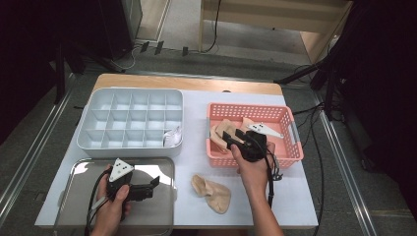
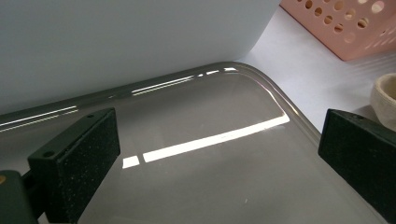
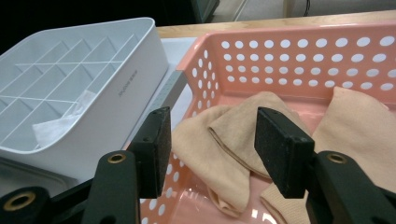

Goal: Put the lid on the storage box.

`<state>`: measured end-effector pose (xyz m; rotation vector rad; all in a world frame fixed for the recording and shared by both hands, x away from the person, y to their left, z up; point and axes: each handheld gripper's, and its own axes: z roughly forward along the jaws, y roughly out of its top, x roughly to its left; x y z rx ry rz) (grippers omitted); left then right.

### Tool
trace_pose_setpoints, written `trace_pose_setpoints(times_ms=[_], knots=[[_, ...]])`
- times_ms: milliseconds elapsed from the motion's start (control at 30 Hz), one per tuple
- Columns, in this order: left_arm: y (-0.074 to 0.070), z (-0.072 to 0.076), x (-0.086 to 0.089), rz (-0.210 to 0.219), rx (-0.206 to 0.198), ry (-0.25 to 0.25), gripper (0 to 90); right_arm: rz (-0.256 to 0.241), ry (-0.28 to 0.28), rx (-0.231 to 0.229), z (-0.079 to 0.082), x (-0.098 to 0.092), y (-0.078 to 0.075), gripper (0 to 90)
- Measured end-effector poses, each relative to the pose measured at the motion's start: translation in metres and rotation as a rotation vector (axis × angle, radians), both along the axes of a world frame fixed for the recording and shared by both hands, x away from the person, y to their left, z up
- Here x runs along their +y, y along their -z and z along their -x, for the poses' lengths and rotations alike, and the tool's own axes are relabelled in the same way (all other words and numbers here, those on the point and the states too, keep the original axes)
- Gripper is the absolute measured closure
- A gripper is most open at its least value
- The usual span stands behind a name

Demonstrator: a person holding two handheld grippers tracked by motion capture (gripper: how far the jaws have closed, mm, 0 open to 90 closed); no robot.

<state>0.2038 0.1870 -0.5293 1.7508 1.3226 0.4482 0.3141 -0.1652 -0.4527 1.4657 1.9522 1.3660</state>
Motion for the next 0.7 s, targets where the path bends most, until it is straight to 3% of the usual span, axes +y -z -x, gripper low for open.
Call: trace_pose_setpoints(times_ms=[367, 533, 700], knots=[[0.000, 0.000, 0.000, -0.001, -0.003, 0.005, 0.0, 0.024, 0.024, 0.036, -0.013, -0.001, 0.005, 46.5], [0.000, 0.000, 0.000, -0.001, -0.003, 0.006, 0.0, 0.022, 0.051, 0.068, -0.022, 0.000, 0.001, 47.0], [0.000, 0.000, 0.000, 0.000, -0.003, 0.007, 0.0, 0.051, 0.069, 0.120, -0.033, 0.005, -0.003, 46.9]])
